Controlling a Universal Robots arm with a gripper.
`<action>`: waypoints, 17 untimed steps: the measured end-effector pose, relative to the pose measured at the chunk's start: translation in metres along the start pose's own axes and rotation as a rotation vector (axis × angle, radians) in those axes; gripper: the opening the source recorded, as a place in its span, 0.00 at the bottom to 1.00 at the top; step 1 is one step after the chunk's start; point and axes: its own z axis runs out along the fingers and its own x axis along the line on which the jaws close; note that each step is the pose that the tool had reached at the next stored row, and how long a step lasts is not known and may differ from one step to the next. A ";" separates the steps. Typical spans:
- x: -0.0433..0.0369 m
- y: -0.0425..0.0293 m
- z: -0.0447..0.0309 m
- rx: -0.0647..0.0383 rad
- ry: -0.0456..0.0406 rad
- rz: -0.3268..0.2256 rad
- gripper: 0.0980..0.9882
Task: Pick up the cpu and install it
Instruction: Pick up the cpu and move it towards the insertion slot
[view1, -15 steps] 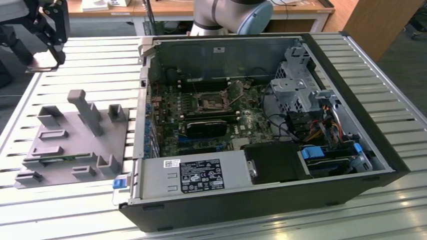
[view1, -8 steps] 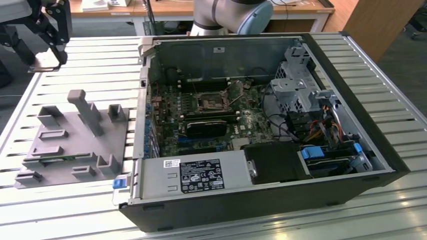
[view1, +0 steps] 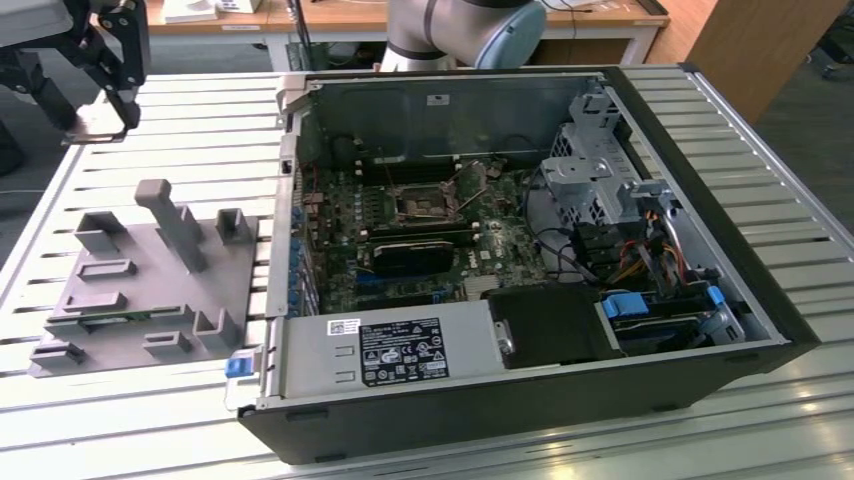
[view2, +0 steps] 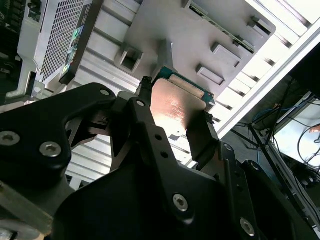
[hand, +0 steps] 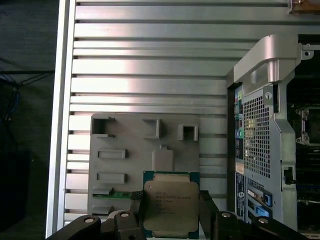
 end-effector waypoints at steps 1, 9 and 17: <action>-0.0005 0.0000 0.0000 0.000 -0.0001 0.000 0.49; -0.0044 0.0000 -0.0001 0.000 -0.0001 0.000 0.49; -0.0084 0.0000 -0.0002 0.000 -0.0001 0.000 0.49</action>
